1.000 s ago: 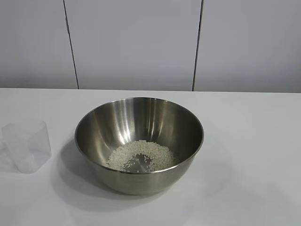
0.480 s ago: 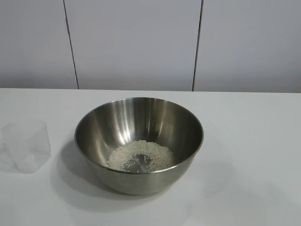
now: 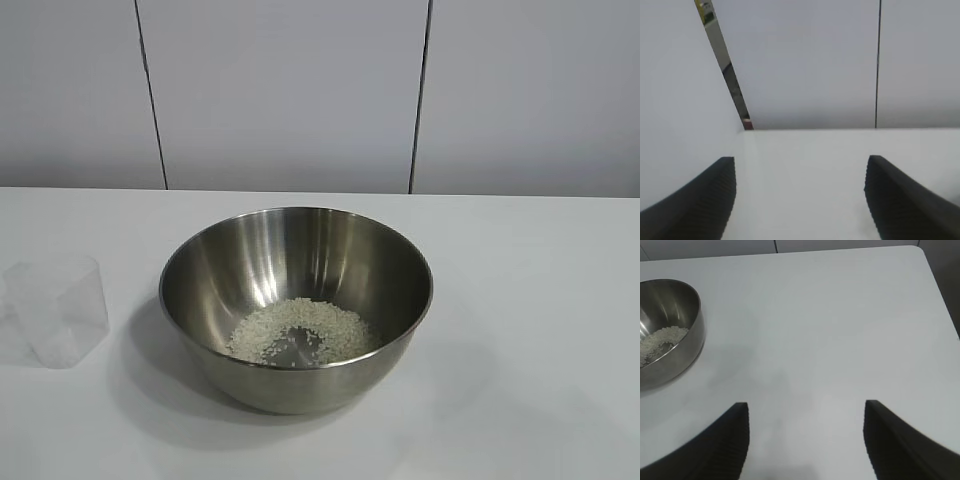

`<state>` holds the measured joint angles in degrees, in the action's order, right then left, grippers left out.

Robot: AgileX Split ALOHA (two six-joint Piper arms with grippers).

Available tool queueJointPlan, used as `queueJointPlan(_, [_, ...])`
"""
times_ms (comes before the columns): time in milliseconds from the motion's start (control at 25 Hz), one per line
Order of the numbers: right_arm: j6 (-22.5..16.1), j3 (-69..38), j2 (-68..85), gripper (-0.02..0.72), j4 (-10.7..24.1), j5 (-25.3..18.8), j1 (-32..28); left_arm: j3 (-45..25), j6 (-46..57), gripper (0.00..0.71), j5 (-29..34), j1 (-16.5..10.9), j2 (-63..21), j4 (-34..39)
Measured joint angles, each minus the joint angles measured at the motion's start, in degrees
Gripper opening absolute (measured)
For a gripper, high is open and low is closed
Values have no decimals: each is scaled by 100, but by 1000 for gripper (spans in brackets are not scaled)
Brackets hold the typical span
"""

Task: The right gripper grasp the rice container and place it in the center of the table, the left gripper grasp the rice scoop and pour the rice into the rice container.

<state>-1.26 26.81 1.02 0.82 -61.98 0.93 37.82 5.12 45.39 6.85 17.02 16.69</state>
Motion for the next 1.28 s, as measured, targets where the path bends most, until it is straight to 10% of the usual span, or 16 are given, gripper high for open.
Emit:
queueJointPlan(360, [0, 0, 0, 452, 0, 0, 0, -54, -614, 523, 2491, 15, -1732, -1114])
queueJointPlan(1280, [0, 0, 0, 452, -5, 6, 0, -1032, -569, 523, 1950, 32, -1797, -1593])
